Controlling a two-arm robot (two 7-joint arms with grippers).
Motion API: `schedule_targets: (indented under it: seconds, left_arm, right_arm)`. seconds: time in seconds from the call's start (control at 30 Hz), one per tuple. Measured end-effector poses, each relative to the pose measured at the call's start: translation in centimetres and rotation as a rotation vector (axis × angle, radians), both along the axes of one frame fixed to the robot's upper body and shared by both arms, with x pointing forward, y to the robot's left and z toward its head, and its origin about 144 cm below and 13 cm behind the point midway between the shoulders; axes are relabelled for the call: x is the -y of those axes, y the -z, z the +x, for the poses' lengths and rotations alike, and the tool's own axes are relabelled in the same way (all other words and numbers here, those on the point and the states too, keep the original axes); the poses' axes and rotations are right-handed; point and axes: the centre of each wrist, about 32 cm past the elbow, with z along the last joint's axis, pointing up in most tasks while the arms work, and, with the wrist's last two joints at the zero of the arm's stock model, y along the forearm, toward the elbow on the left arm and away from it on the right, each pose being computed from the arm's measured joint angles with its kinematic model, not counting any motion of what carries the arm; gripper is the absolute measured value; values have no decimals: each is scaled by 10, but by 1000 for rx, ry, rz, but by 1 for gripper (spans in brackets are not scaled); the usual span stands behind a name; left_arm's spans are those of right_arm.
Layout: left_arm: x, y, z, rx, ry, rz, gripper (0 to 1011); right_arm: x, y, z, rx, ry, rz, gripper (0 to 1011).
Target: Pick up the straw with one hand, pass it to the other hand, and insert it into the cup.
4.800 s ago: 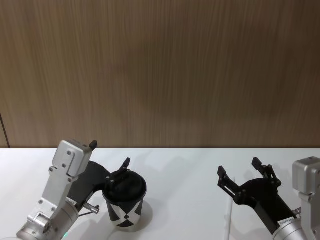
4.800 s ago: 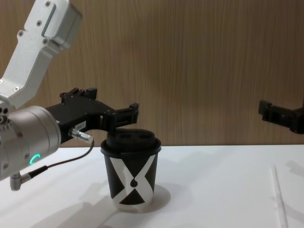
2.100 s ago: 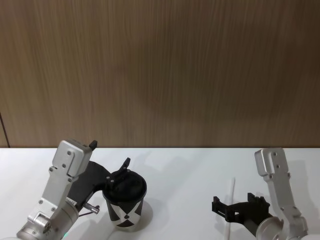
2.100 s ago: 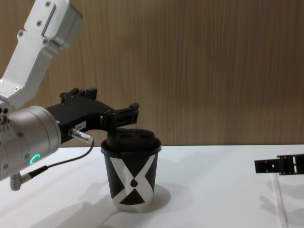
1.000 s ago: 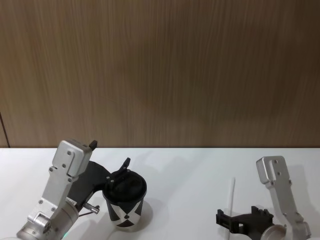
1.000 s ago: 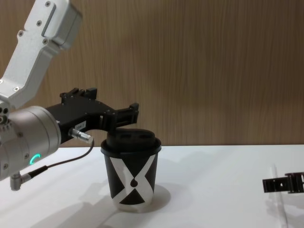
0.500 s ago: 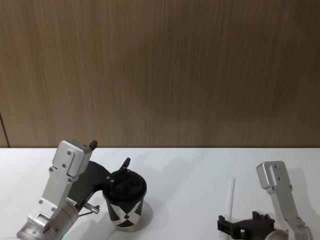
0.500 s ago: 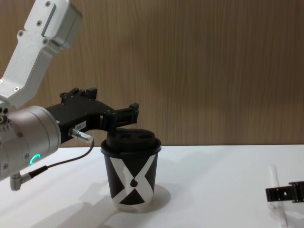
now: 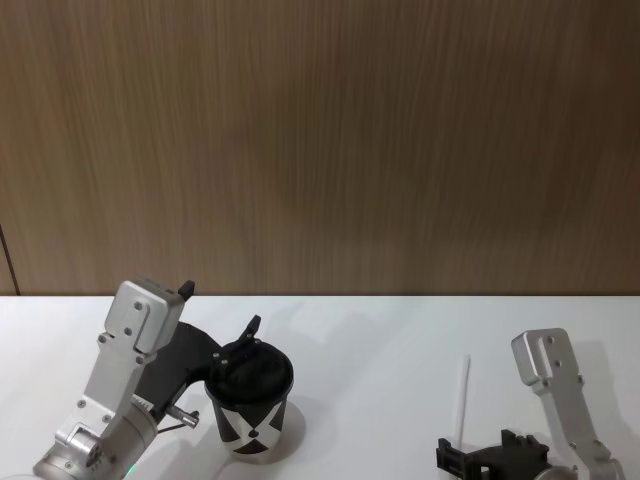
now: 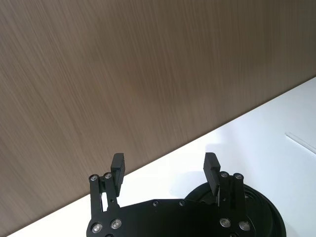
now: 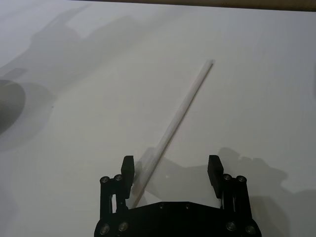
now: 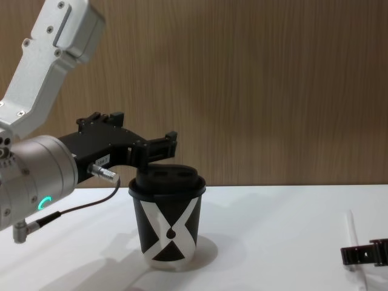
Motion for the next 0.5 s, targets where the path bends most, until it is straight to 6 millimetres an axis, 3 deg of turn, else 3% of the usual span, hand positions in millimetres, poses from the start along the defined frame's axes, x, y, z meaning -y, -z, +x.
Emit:
schedule_targets:
  seconds: [0.5]
  left_arm:
    - [0,0,0,0,0,0,1003]
  right_arm:
    - [0,2,0,-5,-15,0,544]
